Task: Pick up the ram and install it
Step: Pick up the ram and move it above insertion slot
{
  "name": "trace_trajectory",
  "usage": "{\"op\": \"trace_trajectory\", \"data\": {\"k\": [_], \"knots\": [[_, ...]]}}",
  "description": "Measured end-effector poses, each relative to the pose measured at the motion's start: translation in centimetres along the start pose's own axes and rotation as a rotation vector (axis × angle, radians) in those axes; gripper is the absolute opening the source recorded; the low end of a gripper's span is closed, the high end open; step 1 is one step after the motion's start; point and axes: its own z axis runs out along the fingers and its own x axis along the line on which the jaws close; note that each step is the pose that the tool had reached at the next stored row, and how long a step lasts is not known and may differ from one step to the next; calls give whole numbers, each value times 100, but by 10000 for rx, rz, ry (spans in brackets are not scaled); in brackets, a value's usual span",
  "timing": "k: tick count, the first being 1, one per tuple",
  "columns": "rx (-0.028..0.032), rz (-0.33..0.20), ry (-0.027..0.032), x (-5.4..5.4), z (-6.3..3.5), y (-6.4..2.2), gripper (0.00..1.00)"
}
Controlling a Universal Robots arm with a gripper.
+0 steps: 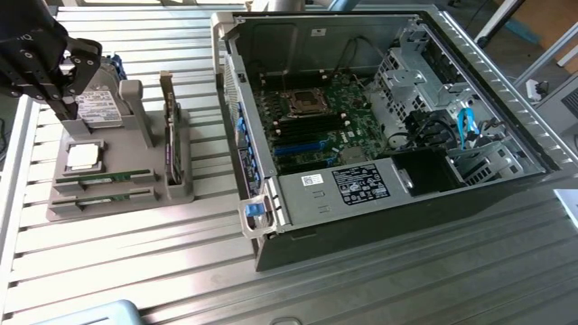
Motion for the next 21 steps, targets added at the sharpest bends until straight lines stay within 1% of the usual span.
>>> {"op": "trace_trajectory", "data": {"k": [4, 5, 11, 12, 14, 15, 16, 19, 21], "knots": [[0, -15, 0, 0, 0, 0, 11], [-2, -140, 4, 0, 0, 0, 11], [-31, -1591, 46, 0, 6, 0, 11], [-39, -2006, 58, 0, 9, 0, 11], [-50, -2593, 75, 0, 14, 0, 11], [-53, -2774, 81, 0, 15, -1, 11], [-57, -3154, 93, 0, 18, -1, 11], [-45, -3865, 115, 0, 23, -1, 11], [-30, -4195, 126, 0, 26, -2, 11]]}}
